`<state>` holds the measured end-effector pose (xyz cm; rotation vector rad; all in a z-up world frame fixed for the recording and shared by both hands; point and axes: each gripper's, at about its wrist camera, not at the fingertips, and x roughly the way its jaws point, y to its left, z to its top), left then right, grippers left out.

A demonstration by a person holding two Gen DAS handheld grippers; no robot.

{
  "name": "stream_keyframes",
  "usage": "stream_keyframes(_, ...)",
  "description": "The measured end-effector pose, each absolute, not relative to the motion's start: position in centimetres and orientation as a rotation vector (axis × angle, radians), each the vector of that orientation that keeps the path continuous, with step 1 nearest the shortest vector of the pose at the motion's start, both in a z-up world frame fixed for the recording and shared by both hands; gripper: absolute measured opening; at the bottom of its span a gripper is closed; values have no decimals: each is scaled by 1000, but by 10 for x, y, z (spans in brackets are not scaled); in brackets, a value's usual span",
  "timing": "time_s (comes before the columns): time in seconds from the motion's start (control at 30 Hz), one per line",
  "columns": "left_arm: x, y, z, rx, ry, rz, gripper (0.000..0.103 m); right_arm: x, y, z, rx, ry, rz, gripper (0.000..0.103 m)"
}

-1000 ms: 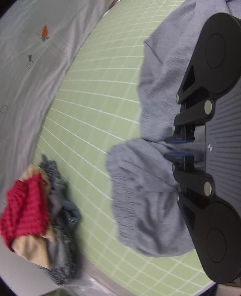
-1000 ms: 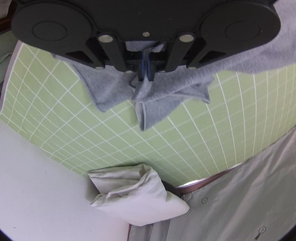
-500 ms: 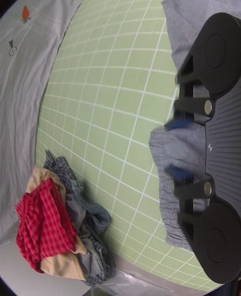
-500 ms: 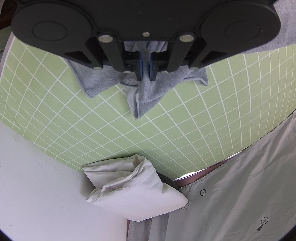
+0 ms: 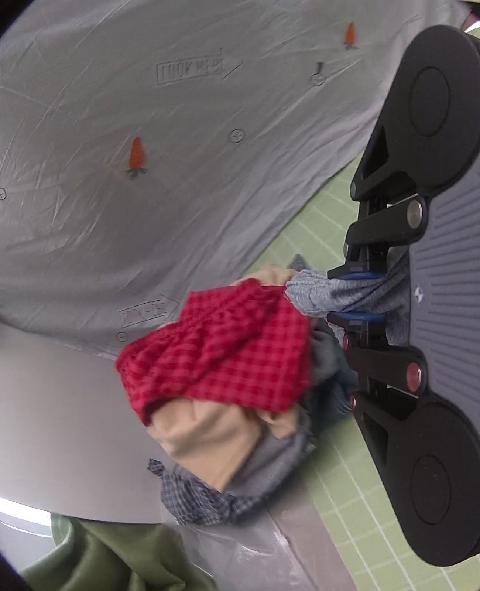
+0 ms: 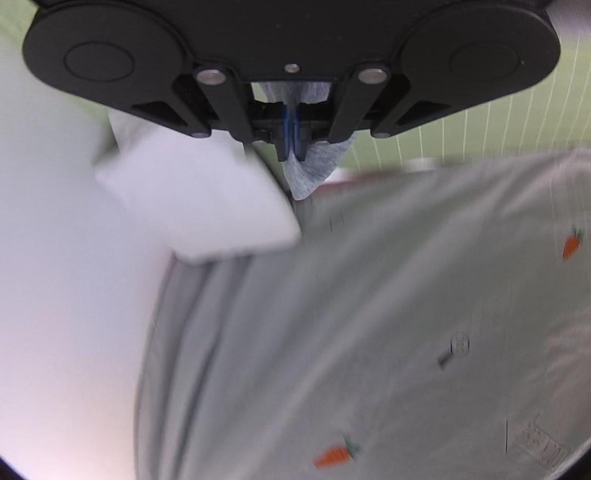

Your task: Fold clothes

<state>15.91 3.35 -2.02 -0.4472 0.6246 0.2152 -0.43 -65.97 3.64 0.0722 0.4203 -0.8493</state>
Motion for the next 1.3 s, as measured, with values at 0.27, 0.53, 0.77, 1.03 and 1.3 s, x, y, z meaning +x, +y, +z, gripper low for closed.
stream_keyframes(0.27, 188, 8, -48, -362, 730, 276, 90, 81, -668, 18, 151, 534, -804, 56)
stream_keyframes(0.53, 142, 31, -111, -339, 980, 407, 90, -3, -614, -82, 296, 822, -783, 68)
stream_keyframes(0.77, 151, 21, -127, -361, 985, 370, 80, -63, -587, -94, 363, 885, -842, 68)
stream_keyframes(1.03, 125, 21, -126, -241, 998, 417, 1, -84, -571, -77, 348, 840, -863, 68)
stream_keyframes(1.3, 44, 51, -122, -190, 1027, 494, 2, -93, -547, -76, 346, 837, -823, 68)
